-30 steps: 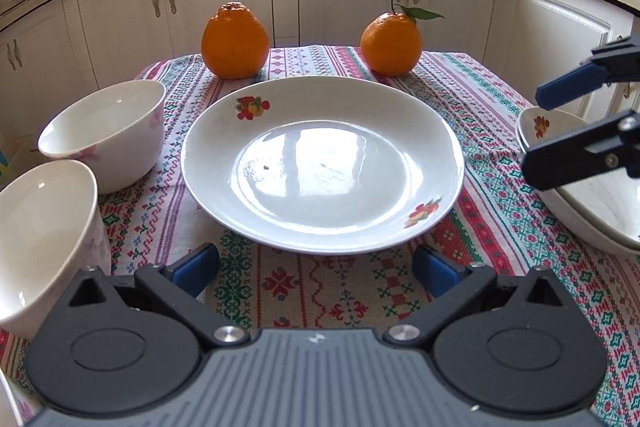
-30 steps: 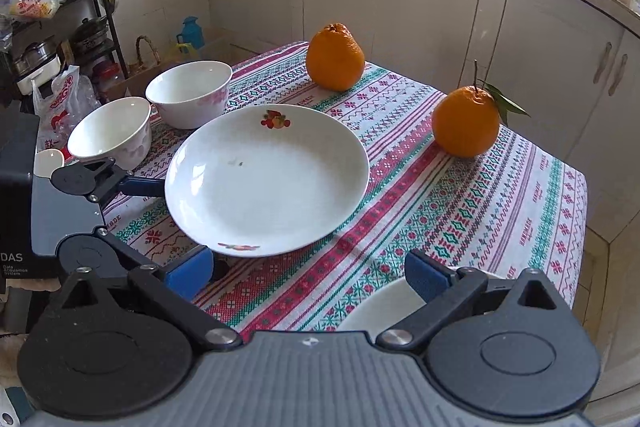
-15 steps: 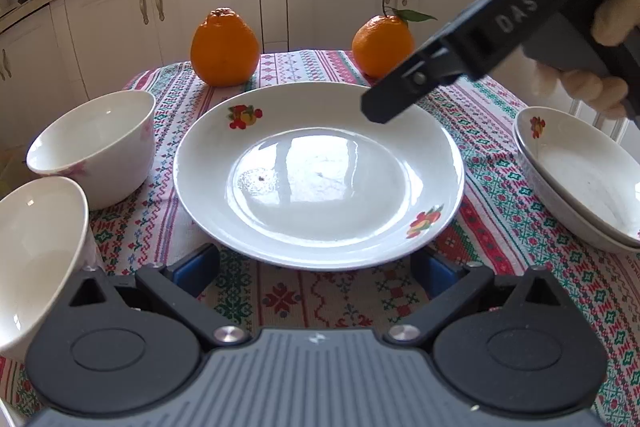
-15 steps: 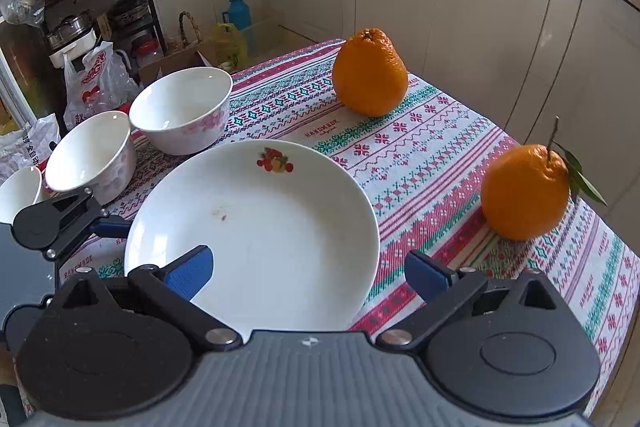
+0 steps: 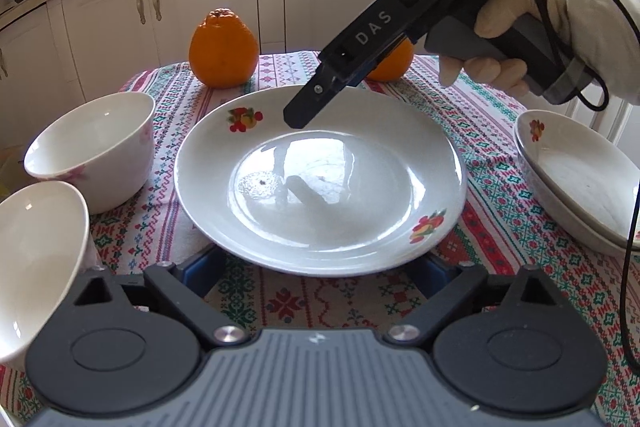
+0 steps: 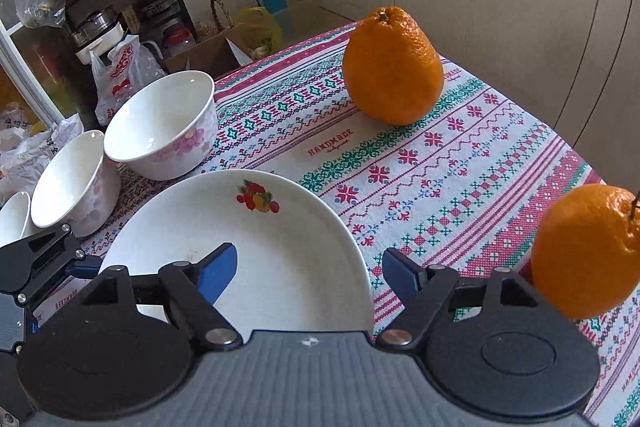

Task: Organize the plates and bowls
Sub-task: 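Grip the rim of the white plate with the right gripper, then lift the fruit-decal plate with the right gripper toward the plate stack, then lower the held plate onto the plate stack with the right gripper, then open the right gripper and release the plate on the stack, then move the right gripper to a white bowl and grip its rim, then carry the white bowl with the right gripper toward the plate stack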

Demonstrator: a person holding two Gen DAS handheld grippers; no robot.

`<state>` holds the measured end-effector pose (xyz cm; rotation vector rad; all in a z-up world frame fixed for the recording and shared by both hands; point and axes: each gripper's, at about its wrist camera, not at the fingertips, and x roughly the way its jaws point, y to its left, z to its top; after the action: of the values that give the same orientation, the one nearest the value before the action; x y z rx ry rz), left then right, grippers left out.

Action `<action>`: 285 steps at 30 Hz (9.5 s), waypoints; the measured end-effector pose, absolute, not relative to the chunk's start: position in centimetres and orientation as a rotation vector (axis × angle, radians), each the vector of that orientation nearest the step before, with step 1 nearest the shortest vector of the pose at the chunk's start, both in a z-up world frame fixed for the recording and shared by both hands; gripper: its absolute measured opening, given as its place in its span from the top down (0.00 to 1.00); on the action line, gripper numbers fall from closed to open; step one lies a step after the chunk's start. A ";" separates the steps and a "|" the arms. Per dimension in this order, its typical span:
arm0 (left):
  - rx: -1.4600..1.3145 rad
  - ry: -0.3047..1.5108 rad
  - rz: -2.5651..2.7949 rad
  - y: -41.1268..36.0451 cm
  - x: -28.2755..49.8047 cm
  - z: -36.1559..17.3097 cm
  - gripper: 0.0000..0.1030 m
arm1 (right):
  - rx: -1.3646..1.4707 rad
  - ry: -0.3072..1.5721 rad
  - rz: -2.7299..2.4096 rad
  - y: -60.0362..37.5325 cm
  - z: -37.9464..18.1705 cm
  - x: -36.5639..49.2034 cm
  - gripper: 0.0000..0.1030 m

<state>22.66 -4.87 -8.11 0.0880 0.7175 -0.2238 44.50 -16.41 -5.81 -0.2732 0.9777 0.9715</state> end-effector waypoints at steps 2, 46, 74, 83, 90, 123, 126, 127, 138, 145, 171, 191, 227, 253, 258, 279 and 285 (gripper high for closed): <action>0.087 0.719 -0.225 -4.8 22.7 -8.1 0.08 | -0.256 0.986 0.995 -16.3 -6.0 44.8 0.23; 0.187 0.712 -0.339 -5.2 17.9 -4.1 0.09 | -0.164 0.994 1.013 -19.6 -2.0 38.4 0.24; 0.285 0.710 -0.600 -12.3 14.5 -2.5 0.09 | -0.071 0.943 0.790 -31.0 -0.6 29.6 0.24; 0.313 0.726 -0.699 -15.2 15.6 -3.1 0.09 | -0.037 0.938 0.695 -35.0 -0.9 27.9 0.22; 0.318 0.731 -0.729 -16.6 16.6 -3.2 0.09 | -0.007 0.935 0.646 -37.4 -1.4 27.7 0.22; 0.362 0.744 -0.774 -18.9 19.3 -4.3 0.09 | 0.040 0.951 0.567 -41.0 -3.0 27.5 0.20; 0.357 0.744 -0.776 -18.9 19.6 -4.4 0.09 | 0.042 0.954 0.560 -41.2 -3.0 27.2 0.20; 0.356 0.745 -0.776 -18.8 19.6 -4.4 0.09 | 0.043 0.955 0.557 -41.2 -3.0 27.2 0.20; 0.325 0.748 -0.791 -18.8 19.8 -4.7 0.06 | 0.035 0.953 0.514 -41.6 -2.2 26.3 0.18; 0.313 0.753 -0.791 -18.8 19.9 -4.7 0.06 | 0.018 0.960 0.493 -41.1 -2.2 26.0 0.15; 0.300 0.686 -0.757 -16.8 17.9 -3.2 0.06 | -0.143 0.863 0.413 -35.7 0.0 22.5 0.00; 0.235 0.534 -0.471 -2.9 9.1 0.8 0.03 | -0.266 0.654 0.479 -21.5 2.4 15.3 0.00; 0.148 0.651 -0.264 12.0 6.2 -5.7 0.19 | -0.154 0.850 0.942 -1.1 -3.0 17.7 0.26; 0.211 0.642 -0.386 8.9 7.9 -4.5 0.20 | -0.096 0.829 0.855 -5.2 -1.9 16.9 0.35; 0.232 0.636 -0.464 6.8 9.0 -4.4 0.20 | -0.083 0.823 0.782 -7.9 -1.7 16.8 0.35; 0.269 0.623 -0.642 1.1 13.5 -5.5 0.20 | -0.002 0.814 0.578 -14.6 -2.3 17.7 0.35; 0.271 0.628 -0.660 0.6 14.1 -5.8 0.20 | 0.012 0.827 0.550 -15.3 -2.9 18.0 0.35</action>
<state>14.11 0.60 -5.85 0.2715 0.6283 -0.6599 17.97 -15.32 -2.85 0.0121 0.8266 0.5496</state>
